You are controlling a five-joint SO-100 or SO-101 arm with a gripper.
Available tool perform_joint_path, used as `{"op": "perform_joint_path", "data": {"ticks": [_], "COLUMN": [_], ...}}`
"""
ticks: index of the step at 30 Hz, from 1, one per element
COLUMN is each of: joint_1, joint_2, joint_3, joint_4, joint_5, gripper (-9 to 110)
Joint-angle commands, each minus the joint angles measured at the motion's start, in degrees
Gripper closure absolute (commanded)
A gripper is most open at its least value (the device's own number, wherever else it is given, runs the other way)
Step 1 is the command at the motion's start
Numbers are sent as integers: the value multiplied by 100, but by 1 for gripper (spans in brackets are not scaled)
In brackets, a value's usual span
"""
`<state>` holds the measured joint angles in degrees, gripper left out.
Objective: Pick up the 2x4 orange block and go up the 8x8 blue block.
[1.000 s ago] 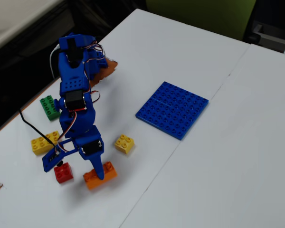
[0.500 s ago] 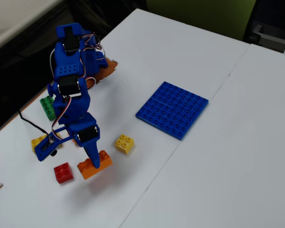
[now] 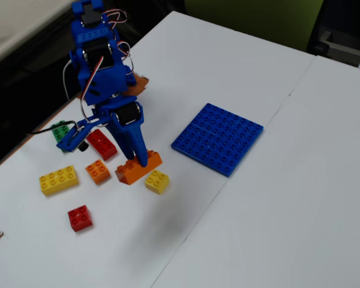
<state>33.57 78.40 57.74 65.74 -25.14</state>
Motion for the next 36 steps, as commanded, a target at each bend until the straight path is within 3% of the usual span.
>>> {"op": "perform_joint_path", "data": {"ticks": [1,11,17,36], "joint_1": [-343,-1239,-1758,-2531], "joint_2": [853,2065,2487,1784], "joint_3": [185,923,1301,1151], "joint_4": [35,501,501,-88], "joint_5": [97,299,-114,-3533], "gripper": [101,102,102,101]}}
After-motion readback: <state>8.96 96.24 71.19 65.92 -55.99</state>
